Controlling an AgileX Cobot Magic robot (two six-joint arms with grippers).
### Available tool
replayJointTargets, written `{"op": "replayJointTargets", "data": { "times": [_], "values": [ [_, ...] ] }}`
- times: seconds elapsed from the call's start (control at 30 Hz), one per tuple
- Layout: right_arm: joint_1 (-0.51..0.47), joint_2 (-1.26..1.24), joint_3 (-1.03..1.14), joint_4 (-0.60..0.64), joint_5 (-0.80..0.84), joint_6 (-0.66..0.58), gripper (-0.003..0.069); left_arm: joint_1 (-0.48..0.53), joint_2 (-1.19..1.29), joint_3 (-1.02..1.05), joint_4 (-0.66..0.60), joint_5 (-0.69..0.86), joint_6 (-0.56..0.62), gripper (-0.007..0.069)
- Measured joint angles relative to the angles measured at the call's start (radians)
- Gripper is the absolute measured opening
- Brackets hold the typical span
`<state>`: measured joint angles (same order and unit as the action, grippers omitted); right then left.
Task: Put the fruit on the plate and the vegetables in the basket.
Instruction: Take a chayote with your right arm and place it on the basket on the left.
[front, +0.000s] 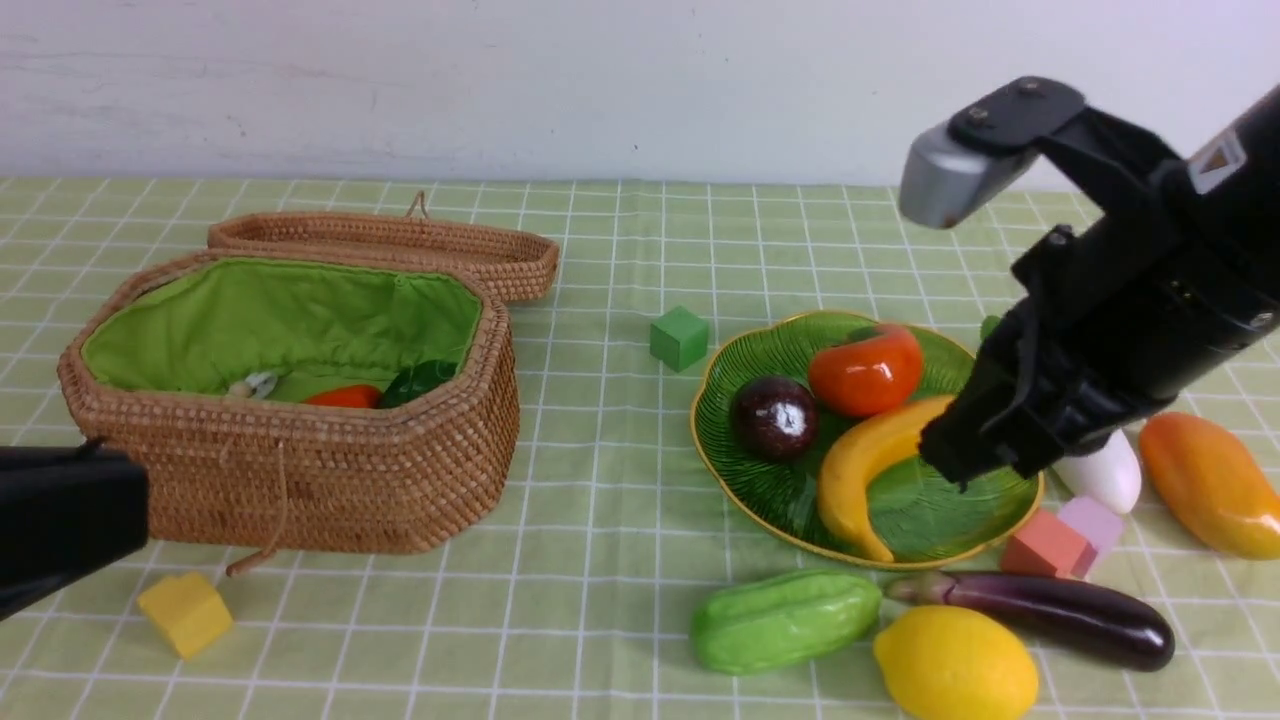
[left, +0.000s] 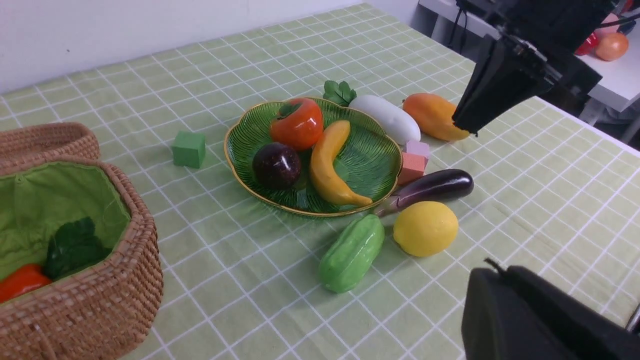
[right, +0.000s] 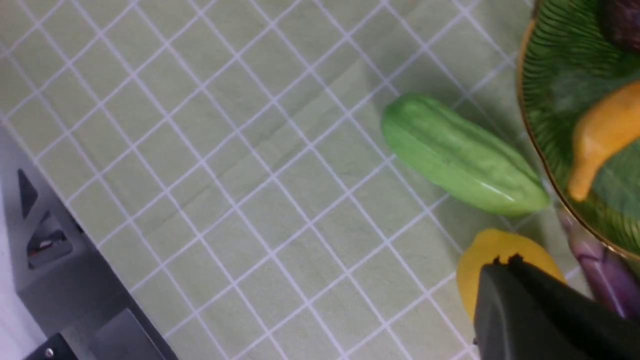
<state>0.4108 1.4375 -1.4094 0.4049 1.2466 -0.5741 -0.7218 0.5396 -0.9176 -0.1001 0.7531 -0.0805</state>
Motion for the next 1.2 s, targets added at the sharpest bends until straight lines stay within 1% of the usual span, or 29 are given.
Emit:
{"op": "replayJointTargets", "data": {
  "times": [0.03,0.07,0.1,0.13,0.17,0.2,0.3,0.33,0.4,0.43,0.47,0.5,0.53,0.6,0.63,0.67,0.73,0.83,1.0,1.2],
  "values": [
    [0.000,0.003,0.000,0.005,0.000,-0.009,-0.0008,0.000,0.000,0.000,0.000,-0.001,0.000,-0.0013],
    [0.000,0.029,0.000,0.019,0.000,-0.082,0.0005,0.000,0.000,0.000,0.000,-0.008,0.013,-0.0013],
    [0.000,0.046,0.000,0.021,0.000,-0.118,0.0018,0.000,0.000,0.000,0.000,-0.009,0.018,-0.0013],
    [0.000,0.046,0.000,0.021,0.000,-0.125,0.0018,0.000,0.000,0.000,0.000,-0.009,0.018,-0.0013],
    [0.000,0.078,-0.001,0.024,0.000,-0.174,0.0049,0.000,0.000,0.000,-0.001,-0.009,0.023,-0.0013],
    [0.000,0.096,-0.002,0.024,-0.002,-0.196,0.0071,0.000,0.000,0.000,-0.004,-0.009,0.024,-0.0013],
    [0.017,0.164,-0.003,0.023,-0.014,-0.272,0.0174,0.000,0.000,0.000,-0.019,-0.009,0.024,-0.0013],
    [0.032,0.192,-0.003,0.019,-0.028,-0.315,0.0245,0.000,0.000,0.000,-0.029,-0.009,0.025,-0.0013],
    [0.081,0.239,-0.003,-0.008,-0.057,-0.378,0.0353,0.000,0.000,0.000,-0.041,-0.008,0.025,-0.0013],
    [0.086,0.239,-0.003,-0.012,-0.057,-0.384,0.0363,0.000,0.000,0.000,-0.043,-0.008,0.025,-0.0013],
    [0.132,0.271,-0.003,-0.053,-0.084,-0.425,0.0444,0.000,0.000,0.000,-0.049,-0.008,0.025,-0.0013],
    [0.158,0.294,-0.003,-0.084,-0.109,-0.443,0.0498,0.000,0.000,0.000,-0.052,-0.007,0.025,-0.0013],
    [0.184,0.312,-0.004,-0.118,-0.127,-0.450,0.0538,0.000,0.000,0.000,-0.055,-0.006,0.025,-0.0013],
    [0.218,0.340,-0.004,-0.177,-0.154,-0.454,0.0586,0.000,0.000,0.000,-0.060,-0.001,0.025,-0.0013],
    [0.222,0.347,-0.004,-0.182,-0.159,-0.455,0.0595,0.000,0.000,0.000,-0.060,-0.002,0.025,-0.0013],
    [0.242,0.373,-0.004,-0.218,-0.180,-0.456,0.0619,0.000,0.000,0.000,-0.064,0.003,0.025,-0.0013],
    [0.257,0.402,-0.004,-0.239,-0.207,-0.462,0.0626,0.000,0.000,0.000,-0.064,0.012,0.025,-0.0013],
    [0.269,0.440,-0.004,-0.252,-0.238,-0.470,0.0616,0.000,0.000,0.000,-0.064,0.028,0.025,-0.0013],
    [0.271,0.490,-0.004,-0.285,-0.274,-0.474,0.0583,0.000,0.000,0.000,-0.064,0.038,0.025,-0.0013],
    [0.271,0.520,-0.010,-0.320,-0.287,-0.475,0.0580,0.000,0.000,0.000,-0.065,0.038,0.025,-0.0013]
  ]
}}
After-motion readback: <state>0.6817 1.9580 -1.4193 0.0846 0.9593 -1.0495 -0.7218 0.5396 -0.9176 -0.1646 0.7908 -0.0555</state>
